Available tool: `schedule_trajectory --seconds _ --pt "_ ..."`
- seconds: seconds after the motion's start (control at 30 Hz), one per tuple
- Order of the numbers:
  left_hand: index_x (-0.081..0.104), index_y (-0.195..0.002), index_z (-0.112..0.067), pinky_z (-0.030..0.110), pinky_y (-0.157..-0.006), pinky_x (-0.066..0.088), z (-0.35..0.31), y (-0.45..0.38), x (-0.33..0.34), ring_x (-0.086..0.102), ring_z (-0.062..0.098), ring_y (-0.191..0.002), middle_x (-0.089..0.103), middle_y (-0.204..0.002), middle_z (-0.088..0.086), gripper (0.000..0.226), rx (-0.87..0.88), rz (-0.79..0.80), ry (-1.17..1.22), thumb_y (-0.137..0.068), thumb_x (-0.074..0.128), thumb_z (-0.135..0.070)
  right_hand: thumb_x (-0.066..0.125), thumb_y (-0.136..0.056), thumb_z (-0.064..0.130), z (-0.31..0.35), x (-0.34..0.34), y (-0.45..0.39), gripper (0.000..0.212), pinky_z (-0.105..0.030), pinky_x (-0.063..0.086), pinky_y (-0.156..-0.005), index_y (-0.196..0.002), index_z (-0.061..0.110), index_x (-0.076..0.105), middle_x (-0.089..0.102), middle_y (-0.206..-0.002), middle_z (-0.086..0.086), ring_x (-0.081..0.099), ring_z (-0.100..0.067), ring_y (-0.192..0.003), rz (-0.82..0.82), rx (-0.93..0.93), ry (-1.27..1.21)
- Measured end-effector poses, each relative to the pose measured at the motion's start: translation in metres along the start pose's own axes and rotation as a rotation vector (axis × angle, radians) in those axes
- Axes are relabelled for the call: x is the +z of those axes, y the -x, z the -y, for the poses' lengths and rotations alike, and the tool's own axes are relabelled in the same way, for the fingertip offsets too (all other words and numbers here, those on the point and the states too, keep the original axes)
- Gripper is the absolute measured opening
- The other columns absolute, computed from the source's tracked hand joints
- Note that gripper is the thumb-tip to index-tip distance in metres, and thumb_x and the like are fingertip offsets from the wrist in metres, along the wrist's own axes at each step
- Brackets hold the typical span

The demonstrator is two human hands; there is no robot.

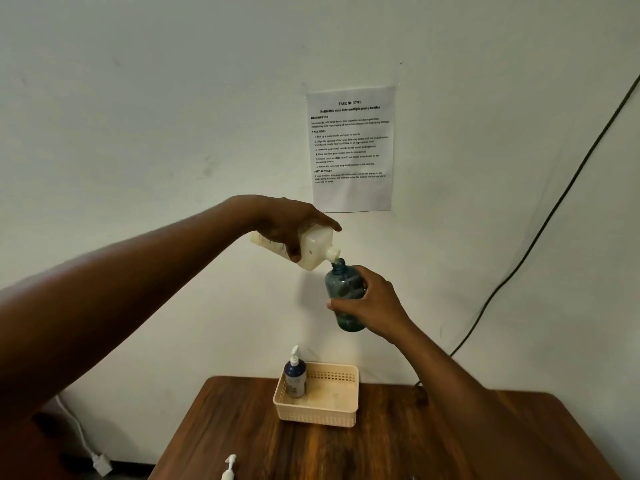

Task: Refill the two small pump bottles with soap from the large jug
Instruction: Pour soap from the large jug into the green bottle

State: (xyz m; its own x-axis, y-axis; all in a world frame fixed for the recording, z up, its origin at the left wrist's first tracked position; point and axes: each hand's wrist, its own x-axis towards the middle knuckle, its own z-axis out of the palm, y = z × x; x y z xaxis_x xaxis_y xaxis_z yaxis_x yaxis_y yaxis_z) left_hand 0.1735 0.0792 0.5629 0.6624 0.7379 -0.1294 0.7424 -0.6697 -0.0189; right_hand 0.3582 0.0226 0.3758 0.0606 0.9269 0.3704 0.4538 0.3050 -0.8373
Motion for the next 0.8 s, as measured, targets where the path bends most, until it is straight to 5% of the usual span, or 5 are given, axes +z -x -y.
schedule_trajectory --seconds 0.8 --pt "0.037 -0.155 -0.043 0.044 -0.109 0.043 -0.0038 -0.0041 -0.0056 0.048 0.022 -0.125 0.051 -0.139 -0.008 0.098 -0.015 0.022 -0.061 -0.076 0.085 -0.010 0.087 -0.066 0.044 0.0013 -0.0029 -0.0021 0.063 -0.014 0.048 -0.073 -0.119 0.041 0.051 0.056 -0.105 0.027 0.060 -0.003 -0.096 0.010 0.001 0.008"
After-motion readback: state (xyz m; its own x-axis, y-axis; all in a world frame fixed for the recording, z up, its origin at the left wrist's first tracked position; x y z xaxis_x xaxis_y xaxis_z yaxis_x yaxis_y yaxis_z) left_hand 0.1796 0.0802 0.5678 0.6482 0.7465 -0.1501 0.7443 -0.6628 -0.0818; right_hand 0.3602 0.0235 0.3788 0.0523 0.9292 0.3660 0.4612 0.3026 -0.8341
